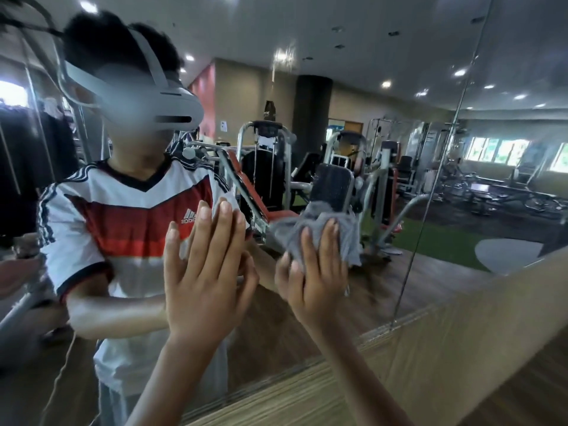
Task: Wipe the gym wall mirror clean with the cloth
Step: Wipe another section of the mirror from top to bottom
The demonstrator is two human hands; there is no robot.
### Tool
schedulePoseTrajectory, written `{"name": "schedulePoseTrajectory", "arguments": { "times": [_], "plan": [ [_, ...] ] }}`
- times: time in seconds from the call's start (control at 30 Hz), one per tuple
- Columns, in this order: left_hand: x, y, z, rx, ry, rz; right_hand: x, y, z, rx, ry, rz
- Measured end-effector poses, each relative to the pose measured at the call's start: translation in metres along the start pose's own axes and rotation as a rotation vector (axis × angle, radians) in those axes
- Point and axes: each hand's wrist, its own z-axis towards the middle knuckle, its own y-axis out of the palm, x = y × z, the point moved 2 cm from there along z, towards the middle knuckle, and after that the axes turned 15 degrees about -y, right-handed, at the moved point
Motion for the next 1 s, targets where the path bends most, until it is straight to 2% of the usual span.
{"name": "schedulePoseTrajectory", "arguments": {
  "times": [0.07, 0.1, 0.23, 0.3, 0.37, 0.43, 0.5, 0.57, 0.6, 0.63, 0.73, 0.77, 0.8, 0.87, 1.0],
  "plan": [
    [0.000, -0.001, 0.000, 0.007, 0.002, -0.010, 0.009, -0.003, -0.046, -0.097, -0.140, -0.007],
    [0.001, -0.001, 0.000, 0.015, 0.004, -0.010, 0.017, -0.006, -0.061, -0.110, -0.116, -0.004],
    [0.005, 0.001, 0.000, 0.041, 0.004, 0.029, 0.034, -0.010, -0.039, 0.014, 0.344, 0.012],
    [0.006, 0.001, 0.000, 0.041, 0.003, 0.014, 0.022, -0.006, -0.001, 0.080, 0.429, 0.020],
    [0.005, 0.000, -0.001, 0.048, 0.006, -0.010, 0.003, -0.002, 0.021, 0.098, 0.348, 0.032],
    [0.002, 0.000, -0.001, 0.054, 0.012, -0.030, -0.011, 0.001, 0.018, 0.083, 0.173, 0.012],
    [0.000, -0.001, -0.002, 0.052, 0.012, -0.049, -0.012, 0.002, -0.013, 0.020, -0.058, -0.003],
    [0.000, -0.001, -0.002, 0.047, 0.008, -0.053, 0.000, -0.002, -0.058, -0.078, -0.184, 0.009],
    [0.002, -0.001, -0.003, 0.050, 0.007, -0.041, 0.011, -0.006, -0.076, -0.103, -0.144, 0.023],
    [0.004, 0.000, -0.004, 0.054, 0.004, -0.020, 0.022, -0.008, -0.088, -0.094, -0.016, 0.044],
    [0.008, 0.003, -0.004, 0.058, -0.003, 0.048, 0.046, -0.005, -0.055, 0.101, 0.606, 0.065],
    [0.009, 0.003, -0.003, 0.056, -0.005, 0.049, 0.047, -0.003, -0.031, 0.155, 0.732, 0.071],
    [0.009, 0.002, -0.004, 0.056, -0.002, 0.032, 0.044, -0.002, -0.008, 0.189, 0.762, 0.062],
    [0.007, 0.000, -0.004, 0.058, 0.000, -0.009, 0.026, -0.001, 0.017, 0.192, 0.636, 0.039],
    [0.003, -0.001, -0.011, 0.046, 0.003, -0.064, -0.002, 0.001, -0.023, 0.037, 0.118, 0.010]
  ]
}}
